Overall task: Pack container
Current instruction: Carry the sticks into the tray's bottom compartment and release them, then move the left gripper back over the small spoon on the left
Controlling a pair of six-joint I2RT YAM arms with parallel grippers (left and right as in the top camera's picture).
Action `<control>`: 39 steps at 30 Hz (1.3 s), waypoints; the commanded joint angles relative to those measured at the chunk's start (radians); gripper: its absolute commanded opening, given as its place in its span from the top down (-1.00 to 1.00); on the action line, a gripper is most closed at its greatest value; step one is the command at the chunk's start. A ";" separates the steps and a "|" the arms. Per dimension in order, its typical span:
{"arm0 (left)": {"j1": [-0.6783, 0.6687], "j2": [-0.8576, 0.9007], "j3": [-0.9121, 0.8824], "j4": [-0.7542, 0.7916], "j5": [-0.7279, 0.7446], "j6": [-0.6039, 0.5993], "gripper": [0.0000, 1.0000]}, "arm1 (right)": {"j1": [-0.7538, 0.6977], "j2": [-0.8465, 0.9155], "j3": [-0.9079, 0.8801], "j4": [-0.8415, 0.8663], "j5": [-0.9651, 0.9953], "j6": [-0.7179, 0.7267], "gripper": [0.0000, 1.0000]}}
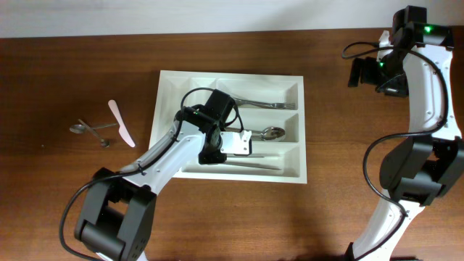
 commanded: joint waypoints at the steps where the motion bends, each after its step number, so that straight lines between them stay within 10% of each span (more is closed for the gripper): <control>1: -0.007 0.010 0.008 0.004 -0.019 0.011 0.25 | 0.003 -0.015 0.010 0.001 0.002 0.007 -0.98; 11: -0.004 0.008 0.231 0.048 -0.102 -0.261 0.30 | 0.003 -0.015 0.010 0.001 0.002 0.007 -0.98; 12: 0.004 0.008 0.285 0.055 -0.141 -0.328 0.09 | 0.003 -0.015 0.010 0.001 0.002 0.007 -0.98; 13: 0.010 0.008 0.302 0.058 -0.155 -0.358 -0.98 | 0.003 -0.015 0.010 0.001 0.002 0.007 -0.98; 18: 0.124 0.008 0.358 0.069 -0.207 -0.625 -0.98 | 0.003 -0.015 0.010 0.001 0.002 0.007 -0.98; 23: 0.352 0.008 0.358 0.011 -0.228 -1.203 -0.99 | 0.003 -0.015 0.010 0.001 0.002 0.006 -0.97; 33: 0.525 0.008 0.355 -0.102 -0.010 -1.217 -0.98 | 0.003 -0.015 0.010 0.001 0.002 0.007 -0.98; 39: 0.563 0.038 0.343 -0.195 -0.256 -1.410 -0.99 | 0.003 -0.015 0.010 0.001 0.002 0.007 -0.98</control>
